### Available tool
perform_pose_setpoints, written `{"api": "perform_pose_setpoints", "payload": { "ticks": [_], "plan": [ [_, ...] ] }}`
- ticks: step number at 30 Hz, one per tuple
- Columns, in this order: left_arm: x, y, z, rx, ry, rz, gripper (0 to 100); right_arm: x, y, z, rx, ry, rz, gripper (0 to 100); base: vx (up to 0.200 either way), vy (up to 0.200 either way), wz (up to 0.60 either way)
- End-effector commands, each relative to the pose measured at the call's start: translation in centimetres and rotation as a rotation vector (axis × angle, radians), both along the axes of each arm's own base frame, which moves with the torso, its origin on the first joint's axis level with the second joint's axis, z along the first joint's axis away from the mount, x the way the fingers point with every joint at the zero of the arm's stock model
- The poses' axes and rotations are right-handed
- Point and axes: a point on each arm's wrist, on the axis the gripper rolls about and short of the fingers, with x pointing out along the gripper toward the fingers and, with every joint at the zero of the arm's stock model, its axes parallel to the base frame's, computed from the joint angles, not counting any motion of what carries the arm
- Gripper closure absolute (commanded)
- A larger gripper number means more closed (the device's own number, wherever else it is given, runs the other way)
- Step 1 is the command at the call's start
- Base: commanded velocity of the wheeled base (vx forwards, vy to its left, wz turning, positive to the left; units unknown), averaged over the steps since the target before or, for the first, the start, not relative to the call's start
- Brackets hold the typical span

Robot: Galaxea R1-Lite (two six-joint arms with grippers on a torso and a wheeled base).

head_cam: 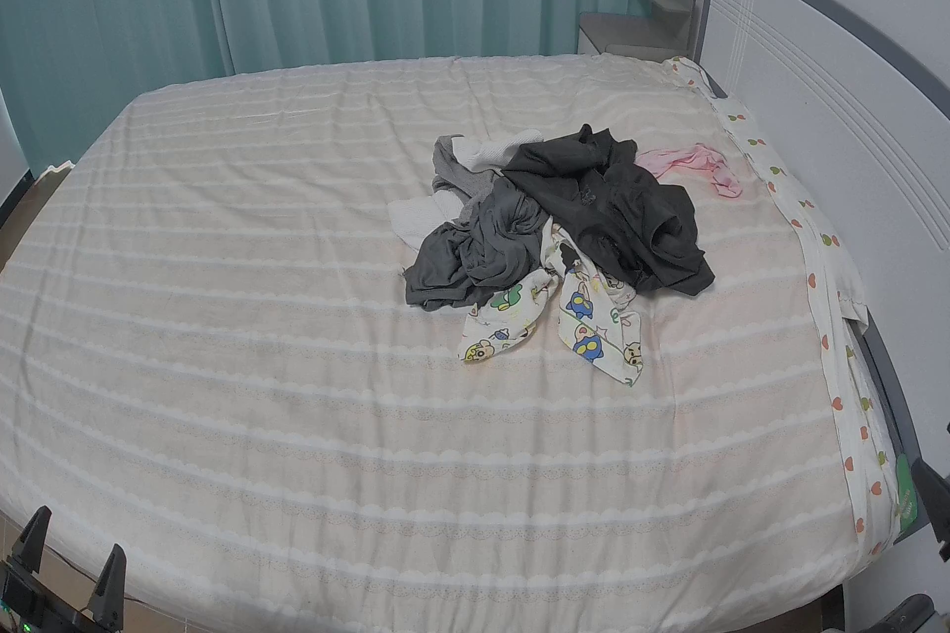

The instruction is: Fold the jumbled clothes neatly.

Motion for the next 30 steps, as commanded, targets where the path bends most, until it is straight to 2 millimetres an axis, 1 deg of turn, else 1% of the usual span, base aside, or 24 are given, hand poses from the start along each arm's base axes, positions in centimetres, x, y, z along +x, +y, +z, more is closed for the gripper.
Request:
{"api": "perform_pose_setpoints", "payload": {
  "ticks": [1, 3, 4, 5, 6, 7, 8, 9, 10, 11, 15, 16, 17, 18, 20, 21, 22, 23, 24, 27, 28, 30],
  "plan": [
    [0.0, 0.0, -0.3, -0.005, 0.002, 0.001, 0, 15.1, 1.9, 0.2, 0.181, 0.563, 0.160, 0, 0.000, 0.000, 0.00],
    [0.0, 0.0, -0.3, -0.002, 0.002, -0.001, 0, 17.4, 2.6, -0.7, 0.226, 0.614, 0.160, 0, 0.000, 0.000, 0.00],
    [0.0, 0.0, -0.3, -0.002, 0.002, -0.001, 0, 17.4, 2.6, -0.7, 0.226, 0.614, 0.160, 0, 0.000, 0.000, 0.00],
    [0.0, 0.0, -0.3, 0.003, 0.002, 0.000, 0, 19.9, 4.0, -1.4, 0.287, 0.648, 0.179, 0, 0.000, 0.000, 0.00],
    [0.0, 0.0, -0.3, 0.003, 0.002, 0.000, 0, 20.0, 4.1, -1.4, 0.291, 0.651, 0.180, 0, 0.000, 0.000, 0.00],
    [0.0, 0.0, -0.3, 0.003, 0.002, 0.000, 0, 22.1, 5.2, -2.2, 0.338, 0.683, 0.179, 0, 0.000, 0.000, 0.00],
    [0.0, 0.0, -0.3, 0.003, 0.002, 0.000, 0, 23.3, 5.5, -2.6, 0.353, 0.692, 0.170, 0, 0.000, 0.000, 0.00],
    [0.0, 0.0, -0.3, 0.003, 0.002, 0.000, 0, 24.7, 5.8, -2.9, 0.363, 0.694, 0.156, 0, 0.000, 0.000, 0.00],
    [0.0, 0.0, -0.3, 0.003, 0.002, 0.000, 0, 25.1, 5.9, -3.0, 0.365, 0.696, 0.152, 0, 0.000, 0.000, 0.00],
    [0.0, 0.0, -0.3, 0.003, 0.002, 0.000, 0, 27.3, 6.3, -3.7, 0.366, 0.699, 0.131, 0, 0.000, 0.000, 0.00],
    [0.0, 0.0, -0.3, 0.003, 0.002, 0.000, 0, 32.1, 7.3, -5.6, 0.365, 0.709, 0.077, 0, 0.000, 0.000, 0.00],
    [0.0, 0.0, -0.3, 0.003, 0.002, 0.000, 0, 33.1, 7.5, -5.9, 0.376, 0.710, 0.063, 0, 0.000, 0.000, 0.00],
    [0.0, 0.0, -0.3, 0.003, 0.002, 0.000, 0, 33.1, 7.5, -5.9, 0.376, 0.710, 0.063, 0, 0.000, 0.000, 0.00],
    [0.0, 0.0, -0.3, 0.003, 0.002, 0.000, 0, 35.2, 7.9, -6.6, 0.406, 0.703, 0.023, 0, 0.000, 0.000, 0.00],
    [0.0, 0.0, -0.3, 0.003, 0.002, 0.000, 0, 37.3, 8.0, -6.8, 0.425, 0.673, -0.016, 0, 0.000, 0.000, 0.00],
    [0.0, 0.0, -0.3, 0.003, 0.002, 0.000, 0, 38.2, 7.9, -7.0, 0.427, 0.662, -0.037, 0, 0.000, 0.000, 0.00],
    [0.0, 0.0, -0.3, 0.003, 0.002, 0.000, 0, 38.2, 7.9, -7.0, 0.427, 0.662, -0.037, 0, 0.000, 0.000, 0.00],
    [0.0, 0.0, -0.3, 0.003, 0.002, 0.000, 0, 39.8, 8.1, -7.3, 0.427, 0.631, -0.071, 0, 0.000, 0.000, 0.00],
    [0.0, 0.0, -0.3, 0.003, 0.002, 0.000, 0, 40.3, 8.2, -7.4, 0.425, 0.619, -0.083, 0, 0.000, 0.000, 0.00],
    [0.0, 0.0, -0.3, 0.003, 0.002, 0.000, 0, 41.7, 8.4, -7.7, 0.421, 0.593, -0.110, 0, 0.000, 0.000, 0.00],
    [0.0, 0.0, -0.3, 0.003, 0.002, 0.000, 0, 41.7, 8.4, -7.7, 0.421, 0.591, -0.111, 0, 0.000, 0.000, 0.00],
    [0.0, 0.0, -0.3, 0.003, 0.002, 0.000, 0, 43.1, 8.6, -8.0, 0.413, 0.559, -0.139, 0, 0.000, 0.000, 0.00]
  ]
}}
